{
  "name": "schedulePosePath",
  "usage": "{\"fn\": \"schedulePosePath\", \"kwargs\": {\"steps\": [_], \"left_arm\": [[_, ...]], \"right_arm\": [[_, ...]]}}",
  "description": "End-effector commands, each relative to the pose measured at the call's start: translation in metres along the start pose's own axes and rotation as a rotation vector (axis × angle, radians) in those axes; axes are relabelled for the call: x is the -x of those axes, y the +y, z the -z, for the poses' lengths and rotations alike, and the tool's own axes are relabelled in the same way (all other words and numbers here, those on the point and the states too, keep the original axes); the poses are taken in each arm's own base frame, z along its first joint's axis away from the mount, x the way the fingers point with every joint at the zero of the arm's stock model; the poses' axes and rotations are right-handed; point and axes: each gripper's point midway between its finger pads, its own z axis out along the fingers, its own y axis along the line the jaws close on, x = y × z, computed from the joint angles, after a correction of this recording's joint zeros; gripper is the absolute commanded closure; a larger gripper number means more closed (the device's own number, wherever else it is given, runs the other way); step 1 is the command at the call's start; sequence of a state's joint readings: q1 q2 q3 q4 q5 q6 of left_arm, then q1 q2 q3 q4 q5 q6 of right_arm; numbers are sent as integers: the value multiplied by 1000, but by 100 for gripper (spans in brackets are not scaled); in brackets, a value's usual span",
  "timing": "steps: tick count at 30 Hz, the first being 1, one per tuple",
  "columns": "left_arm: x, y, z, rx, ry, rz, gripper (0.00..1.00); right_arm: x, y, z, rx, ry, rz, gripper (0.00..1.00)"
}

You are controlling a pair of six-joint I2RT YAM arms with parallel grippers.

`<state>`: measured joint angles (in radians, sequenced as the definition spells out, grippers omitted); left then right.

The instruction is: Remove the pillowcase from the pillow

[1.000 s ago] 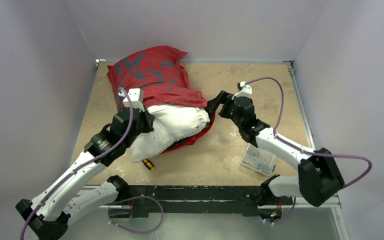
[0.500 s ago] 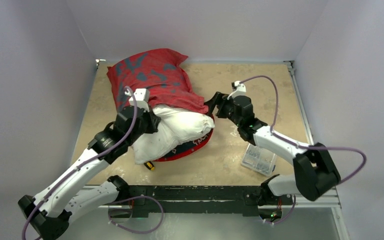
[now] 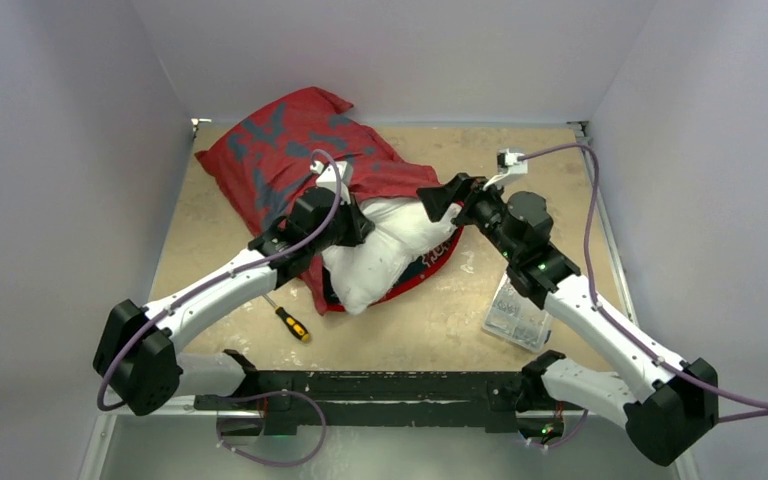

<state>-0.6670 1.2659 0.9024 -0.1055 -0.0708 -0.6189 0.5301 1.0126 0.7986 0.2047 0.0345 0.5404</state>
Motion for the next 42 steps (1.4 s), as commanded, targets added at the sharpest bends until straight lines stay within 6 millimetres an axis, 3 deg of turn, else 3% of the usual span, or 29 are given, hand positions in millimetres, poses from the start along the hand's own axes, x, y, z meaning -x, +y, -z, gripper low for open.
{"fn": "schedulePosePath", "kwargs": {"steps": [1,3,6,13,18,22,24,26,28,30,32,38,42], "left_arm": [[59,-44,0,-148,-154,35,100],[62,-50,-1,-168,-154,37,100],[63,-57,2,-203,-143,39,100],[70,-55,21,-196,-177,36,100],[71,-59,23,-218,-181,40,100],[69,-55,21,-195,-176,39,100],[74,-58,26,-209,-193,42,100],[76,-67,32,-254,-193,40,100],[75,-73,39,-290,-182,31,100],[75,-71,47,-283,-185,16,100],[71,-54,55,-210,-190,5,100],[78,7,88,70,-301,4,59],[78,49,116,259,-365,3,47]], "right_arm": [[-28,38,-3,132,125,69,1],[-58,48,-9,114,193,60,1],[-91,43,-20,63,251,42,1],[-140,29,-32,-11,338,60,1],[-180,24,-36,-41,415,89,1],[-199,29,-36,-56,449,112,1],[-207,19,-37,-96,452,117,2],[-218,5,-39,-160,460,113,9],[-225,-1,-45,-193,471,118,36],[-224,4,-50,-179,464,114,70],[-210,18,-55,-137,434,104,100],[-157,56,-56,-31,342,97,100],[-122,68,-51,-10,269,89,100]]}}
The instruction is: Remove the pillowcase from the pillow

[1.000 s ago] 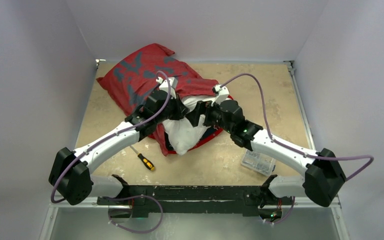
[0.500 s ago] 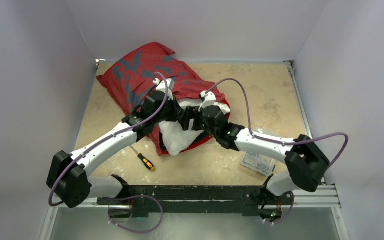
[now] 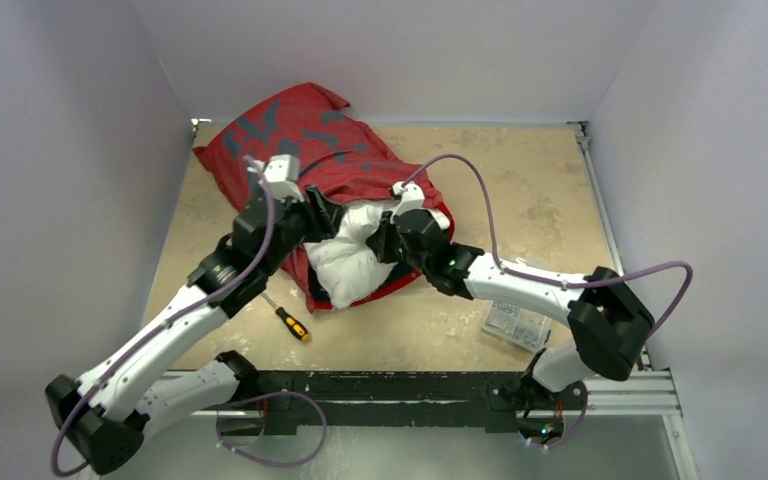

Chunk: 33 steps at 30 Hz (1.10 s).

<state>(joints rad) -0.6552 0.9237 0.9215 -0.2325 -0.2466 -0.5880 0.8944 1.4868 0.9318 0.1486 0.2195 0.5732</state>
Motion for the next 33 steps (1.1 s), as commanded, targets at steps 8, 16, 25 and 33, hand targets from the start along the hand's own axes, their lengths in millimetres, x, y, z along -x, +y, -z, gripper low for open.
{"fn": "schedulePosePath", "kwargs": {"steps": [8,16,25,33], "left_arm": [[-30,93,36,379,17,-77,30],[-74,96,20,325,51,22,31],[-108,97,-11,292,76,63,43],[-88,166,-37,549,-53,101,100]], "right_arm": [[111,35,65,112,-278,-36,100],[140,37,93,159,-373,-53,100],[151,47,121,247,-422,-58,100],[183,55,177,317,-510,-53,100]]}}
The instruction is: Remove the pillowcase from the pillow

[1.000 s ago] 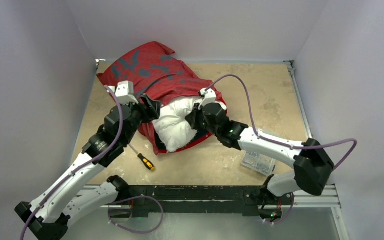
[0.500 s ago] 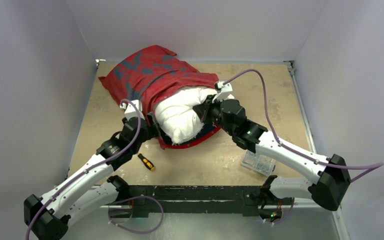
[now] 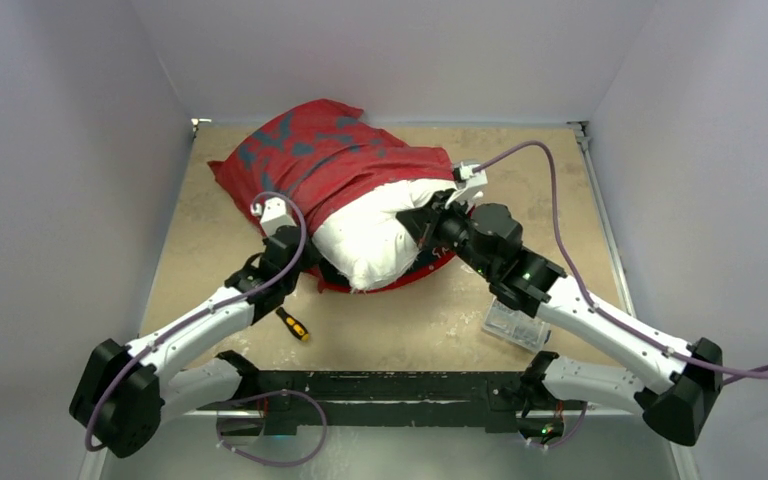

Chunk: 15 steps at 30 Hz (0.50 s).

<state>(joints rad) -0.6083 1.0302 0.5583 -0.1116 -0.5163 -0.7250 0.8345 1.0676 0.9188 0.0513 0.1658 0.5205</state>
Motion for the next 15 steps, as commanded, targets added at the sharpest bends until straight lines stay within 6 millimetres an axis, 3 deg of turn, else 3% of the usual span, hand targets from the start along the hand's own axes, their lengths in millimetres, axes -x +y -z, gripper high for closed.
{"fn": "schedulePosePath", "kwargs": {"steps": [1,8,11,13,15], "left_arm": [[38,36,-34,137,-138,141,100],[31,90,-82,351,-138,199,100],[25,113,-97,397,-108,258,100],[27,117,-106,382,-93,289,100],[35,109,-112,334,-76,281,100]], "right_arm": [[99,49,50,183,-272,-30,100],[156,88,128,376,-418,-2,100],[173,94,153,412,-477,6,100],[174,97,159,430,-481,26,100],[161,99,150,451,-440,50,100]]}}
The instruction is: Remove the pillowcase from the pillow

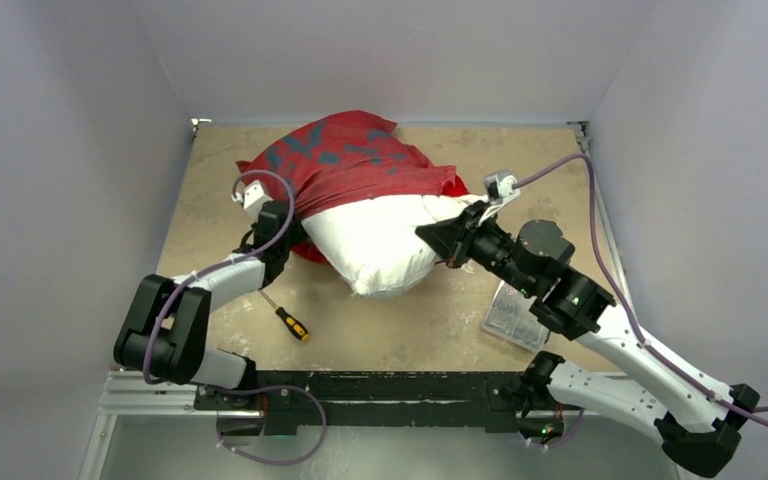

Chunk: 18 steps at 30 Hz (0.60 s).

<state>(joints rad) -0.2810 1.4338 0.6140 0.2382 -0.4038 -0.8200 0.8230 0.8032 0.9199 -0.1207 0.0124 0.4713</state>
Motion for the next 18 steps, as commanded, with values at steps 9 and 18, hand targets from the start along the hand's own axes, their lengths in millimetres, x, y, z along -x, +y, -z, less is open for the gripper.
{"fn": "schedulePosePath", "kwargs": {"steps": [9,18], "left_arm": [[76,-37,41,-179,-21,22,58],[136,-64,165,-368,-84,-88,28]], "right_arm": [[25,76,-28,448,-134,90,100],[-49,87,-98,592,49,45,100]]}}
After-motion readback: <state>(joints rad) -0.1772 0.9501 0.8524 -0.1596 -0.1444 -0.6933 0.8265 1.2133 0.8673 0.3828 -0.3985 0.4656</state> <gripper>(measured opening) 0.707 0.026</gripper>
